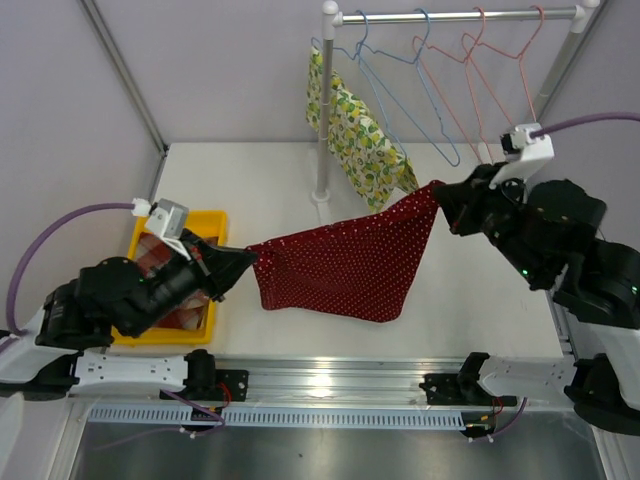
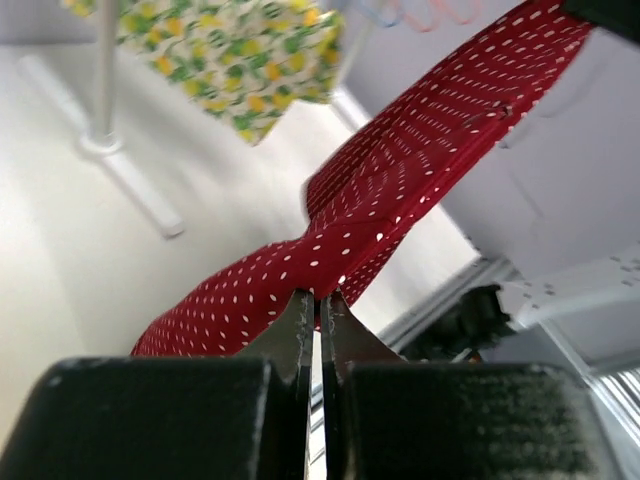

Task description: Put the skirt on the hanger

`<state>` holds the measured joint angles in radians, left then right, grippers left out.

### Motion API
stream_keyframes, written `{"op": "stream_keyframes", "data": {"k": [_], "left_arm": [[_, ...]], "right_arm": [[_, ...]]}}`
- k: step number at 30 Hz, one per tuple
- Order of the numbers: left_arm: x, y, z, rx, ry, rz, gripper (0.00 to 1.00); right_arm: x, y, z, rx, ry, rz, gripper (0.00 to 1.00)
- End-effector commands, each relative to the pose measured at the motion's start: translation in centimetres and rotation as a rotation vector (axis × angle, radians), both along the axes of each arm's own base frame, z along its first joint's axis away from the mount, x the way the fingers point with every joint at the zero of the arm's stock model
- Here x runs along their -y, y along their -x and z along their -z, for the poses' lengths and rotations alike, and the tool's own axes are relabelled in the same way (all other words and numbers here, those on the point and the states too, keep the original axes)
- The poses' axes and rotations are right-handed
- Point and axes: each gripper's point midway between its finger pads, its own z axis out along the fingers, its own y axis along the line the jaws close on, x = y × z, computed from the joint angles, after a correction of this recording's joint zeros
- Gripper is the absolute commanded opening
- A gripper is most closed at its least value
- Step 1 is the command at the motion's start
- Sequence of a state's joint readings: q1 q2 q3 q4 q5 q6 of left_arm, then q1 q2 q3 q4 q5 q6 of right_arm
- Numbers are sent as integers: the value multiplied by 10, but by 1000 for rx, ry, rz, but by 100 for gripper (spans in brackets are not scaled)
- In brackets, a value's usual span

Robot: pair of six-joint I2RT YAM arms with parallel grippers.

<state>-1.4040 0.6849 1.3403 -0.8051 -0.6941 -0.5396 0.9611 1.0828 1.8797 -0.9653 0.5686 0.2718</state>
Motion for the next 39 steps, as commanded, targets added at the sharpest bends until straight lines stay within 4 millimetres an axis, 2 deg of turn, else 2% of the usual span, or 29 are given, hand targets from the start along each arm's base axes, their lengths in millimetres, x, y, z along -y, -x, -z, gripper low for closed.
{"op": "stream_keyframes", "data": {"k": [1,3,4,6,7,8,9,11,12,14,17,19,24,26,27,28,31,34,39], "left_arm": [[-17,18,-43,126,83,133,0],[-20,24,-51,131,102,165,0],[-18,29,-55,131,113,195,0],[-14,32,-59,123,119,218,0],[-11,34,-60,120,117,230,0],[-14,36,-70,114,147,234,0],[-10,35,-69,104,134,234,0],[-15,32,-81,77,166,202,0],[-16,31,-77,61,142,195,0],[-22,33,-92,41,180,189,0],[-18,33,-90,12,146,189,0],[-7,35,-84,2,108,215,0],[17,49,-69,-28,46,314,0],[26,56,-63,-55,34,356,0],[27,58,-64,-57,43,372,0],[32,66,-65,-68,53,417,0],[33,75,-70,-61,75,472,0],[30,75,-71,-55,81,468,0],[25,73,-78,-56,104,449,0]], "right_arm": [[20,26,-15,56,-39,-77,0],[22,39,-7,31,-36,-129,0],[17,45,-2,11,-35,-173,0],[17,50,9,-37,-28,-185,0],[18,51,14,-55,-26,-180,0],[22,49,17,-67,-24,-153,0],[25,49,22,-87,-30,-134,0],[30,46,25,-104,-43,-89,0],[33,46,29,-117,-41,-72,0],[35,43,32,-132,-41,-44,0],[39,36,42,-165,-36,27,0],[41,35,51,-193,-16,56,0],[54,44,62,-238,16,71,0],[59,49,59,-251,5,74,0],[63,52,65,-278,33,83,0],[66,55,60,-275,18,80,0],[75,61,55,-263,-5,78,0],[82,66,45,-231,-30,70,0],[73,73,28,-214,-72,-12,0]]}}
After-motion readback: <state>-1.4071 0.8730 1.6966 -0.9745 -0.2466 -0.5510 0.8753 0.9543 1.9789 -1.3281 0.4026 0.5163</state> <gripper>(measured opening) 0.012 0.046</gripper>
